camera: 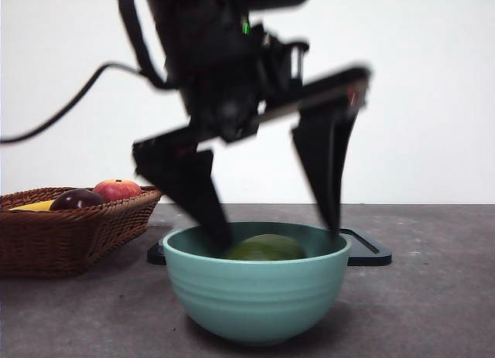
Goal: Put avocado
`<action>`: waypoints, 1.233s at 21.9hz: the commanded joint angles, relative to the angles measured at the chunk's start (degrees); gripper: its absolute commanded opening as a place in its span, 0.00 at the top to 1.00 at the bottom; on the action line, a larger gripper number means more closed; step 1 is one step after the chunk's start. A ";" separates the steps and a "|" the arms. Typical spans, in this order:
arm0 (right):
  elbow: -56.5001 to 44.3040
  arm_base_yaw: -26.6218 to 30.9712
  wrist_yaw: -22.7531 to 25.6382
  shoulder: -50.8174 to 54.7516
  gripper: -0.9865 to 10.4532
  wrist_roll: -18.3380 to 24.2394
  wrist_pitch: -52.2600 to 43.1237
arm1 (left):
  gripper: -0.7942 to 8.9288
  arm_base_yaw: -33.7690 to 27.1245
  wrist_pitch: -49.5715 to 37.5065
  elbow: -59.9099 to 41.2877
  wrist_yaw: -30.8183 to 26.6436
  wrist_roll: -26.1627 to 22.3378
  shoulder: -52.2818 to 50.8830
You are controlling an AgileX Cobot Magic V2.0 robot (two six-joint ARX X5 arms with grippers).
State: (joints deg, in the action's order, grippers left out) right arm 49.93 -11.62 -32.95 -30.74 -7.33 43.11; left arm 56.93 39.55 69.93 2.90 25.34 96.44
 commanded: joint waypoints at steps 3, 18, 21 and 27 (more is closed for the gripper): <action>1.09 -0.26 -0.07 -0.15 0.40 0.24 -0.17 | 0.31 2.03 1.57 1.70 -1.66 -1.27 -6.86; 1.09 -0.26 -0.28 -0.15 0.40 0.07 -0.44 | 0.31 2.34 25.16 0.57 -9.62 -11.80 -52.70; 1.09 -0.26 -0.28 -0.15 0.40 0.09 -0.42 | 0.31 2.34 25.20 -3.10 -9.97 -11.82 -62.18; 1.09 -0.26 -0.33 -0.15 0.40 -1.03 -0.33 | 0.31 2.34 25.16 -12.81 -10.64 -10.05 -73.44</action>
State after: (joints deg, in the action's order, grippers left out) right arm 49.93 -11.62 -33.04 -30.74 -7.55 43.09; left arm 58.63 65.21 57.34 -7.42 14.59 23.42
